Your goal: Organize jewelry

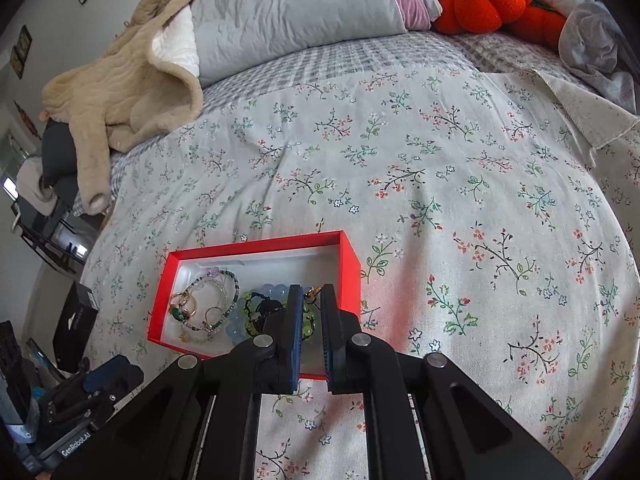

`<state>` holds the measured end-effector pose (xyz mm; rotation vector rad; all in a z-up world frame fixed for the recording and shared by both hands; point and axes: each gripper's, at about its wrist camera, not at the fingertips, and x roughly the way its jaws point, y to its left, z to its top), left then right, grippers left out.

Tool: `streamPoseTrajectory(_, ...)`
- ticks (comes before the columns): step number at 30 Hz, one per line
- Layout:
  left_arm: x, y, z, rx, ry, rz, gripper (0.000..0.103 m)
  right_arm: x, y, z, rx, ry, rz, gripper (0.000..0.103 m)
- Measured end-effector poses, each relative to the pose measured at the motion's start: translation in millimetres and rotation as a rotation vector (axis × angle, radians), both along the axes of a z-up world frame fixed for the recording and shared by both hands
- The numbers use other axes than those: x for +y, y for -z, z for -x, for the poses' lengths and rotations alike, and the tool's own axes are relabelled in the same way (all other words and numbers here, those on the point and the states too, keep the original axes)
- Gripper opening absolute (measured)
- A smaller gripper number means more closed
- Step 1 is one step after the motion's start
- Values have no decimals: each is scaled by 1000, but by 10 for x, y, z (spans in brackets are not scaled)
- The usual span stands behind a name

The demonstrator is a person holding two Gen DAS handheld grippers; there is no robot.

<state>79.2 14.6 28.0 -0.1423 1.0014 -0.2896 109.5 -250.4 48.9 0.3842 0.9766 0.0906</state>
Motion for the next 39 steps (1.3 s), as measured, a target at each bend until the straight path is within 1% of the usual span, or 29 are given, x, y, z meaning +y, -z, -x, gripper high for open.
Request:
streamPoseTrajectory(4,15,19,-10,15,3,-16,46,-7,56,-65,21,19,-32,10)
streamPoseTrajectory(5,15,22,-13,18,4,-18,49,-10,70,-72,29,25,-33,10)
streamPoseTrajectory(6,8,22,-14,19,5,-21,54,-17,80,-75,34,28,-34,10)
streamPoseTrajectory(7,1,21,-12,19,8,-25,57,-23,82,-67,36,29,-34,10)
streamPoseTrajectory(8,-7,18,-9,16,11,-28,61,-32,77,-56,35,30,-37,12)
streamPoseTrajectory(10,-28,13,-5,11,12,-35,66,-54,56,-31,25,23,-55,22)
streamPoseTrajectory(11,-38,14,-5,9,12,-37,68,-64,40,-11,20,21,-63,31)
streamPoseTrajectory(12,-48,14,-5,8,10,-38,69,-70,20,11,14,22,-65,35)
streamPoseTrajectory(14,-64,17,-3,9,8,-39,71,-78,-12,44,9,14,-70,35)
streamPoseTrajectory(18,-91,8,21,5,1,-53,79,-87,-66,151,13,-9,-78,35)
streamPoseTrajectory(20,-106,5,45,-2,-5,-66,83,-74,-93,226,15,-25,-62,35)
streamPoseTrajectory(23,-120,13,89,-15,-38,-112,87,-75,-129,356,9,-41,-39,36)
streamPoseTrajectory(25,-145,18,130,-28,-48,-141,92,-105,-133,443,14,-30,-16,40)
streamPoseTrajectory(26,-161,19,150,-33,-51,-155,95,-119,-128,489,19,-21,-1,48)
streamPoseTrajectory(27,-179,21,174,-36,-54,-168,100,-128,-121,540,25,-10,17,60)
streamPoseTrajectory(28,-198,27,192,-32,-57,-183,102,-133,-107,591,33,-2,32,65)
streamPoseTrajectory(29,-212,31,207,-28,-58,-188,103,-131,-92,640,44,1,45,72)
streamPoseTrajectory(31,-239,45,238,-9,-53,-193,103,-113,-61,727,71,2,72,75)
streamPoseTrajectory(33,-258,56,278,-1,-48,-192,103,-79,-44,816,92,6,118,87)
streamPoseTrajectory(34,-265,62,304,2,-48,-195,103,-64,-43,866,98,18,149,90)
streamPoseTrajectory(36,-273,70,350,6,-49,-199,103,-43,-35,954,112,31,185,99)
streamPoseTrajectory(39,-281,82,407,12,-53,-203,103,-24,-35,1069,128,39,187,100)
